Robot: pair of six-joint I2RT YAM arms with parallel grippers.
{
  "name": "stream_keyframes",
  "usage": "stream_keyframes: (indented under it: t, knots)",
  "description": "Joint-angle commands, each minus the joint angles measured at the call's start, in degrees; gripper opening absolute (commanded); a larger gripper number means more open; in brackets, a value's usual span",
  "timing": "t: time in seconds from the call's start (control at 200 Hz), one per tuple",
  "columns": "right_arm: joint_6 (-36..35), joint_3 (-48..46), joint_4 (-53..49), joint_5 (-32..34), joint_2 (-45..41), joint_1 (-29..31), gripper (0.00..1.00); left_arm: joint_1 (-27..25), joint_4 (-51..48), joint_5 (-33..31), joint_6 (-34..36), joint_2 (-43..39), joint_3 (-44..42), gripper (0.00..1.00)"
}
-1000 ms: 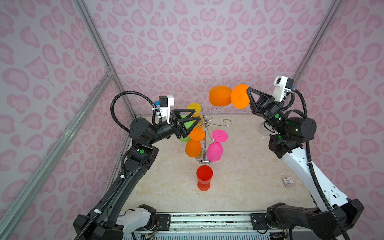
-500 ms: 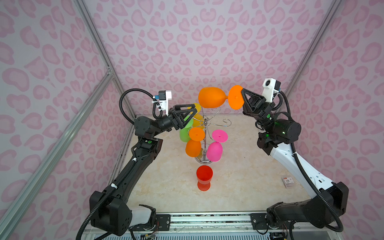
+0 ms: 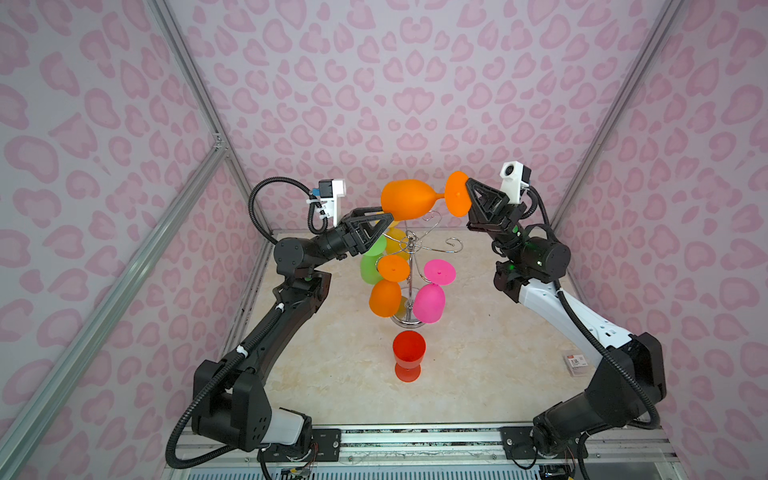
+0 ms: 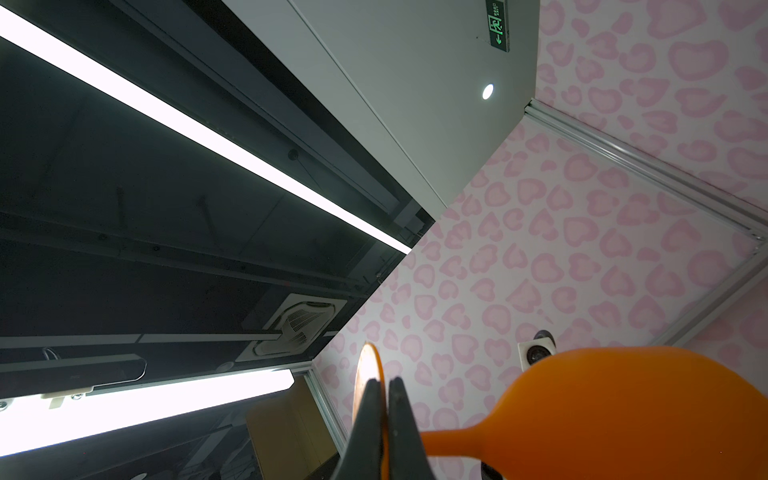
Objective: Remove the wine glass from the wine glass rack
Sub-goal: 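Close the left gripper on the orange glass's bowl held by the right, then open the right gripper off the base disc while the left holds the glass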
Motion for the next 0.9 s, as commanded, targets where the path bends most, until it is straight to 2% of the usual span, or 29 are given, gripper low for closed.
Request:
stream_keyframes:
  t: [0.0, 0.415, 0.485, 0.515, 0.895]
  knots:
    - [4.17, 0.72, 6.7, 1.8, 1.66, 0.01, 0.0, -0.05, 7.27, 0.84, -3.63, 0.26, -0.31, 0.65]
    - [9.6, 1.31, 8.05, 3.13, 4.63, -1.3, 0.0, -0.04, 9.81, 1.28, -5.1, 0.34, -0.68, 0.38]
    - [10.36, 1.04, 8.06, 3.52, 4.95, -1.48, 0.0, -0.07, 9.98, 1.2, -5.23, 0.29, -0.78, 0.37]
    - [10.86, 1.04, 8.0, 3.53, 5.17, -1.52, 0.0, -0.08, 10.23, 1.27, -5.39, 0.29, -0.8, 0.32]
    - [13.43, 1.0, 8.05, 4.05, 6.61, -2.27, 0.02, -0.49, 11.09, 1.54, -6.42, -0.22, -0.85, 0.18]
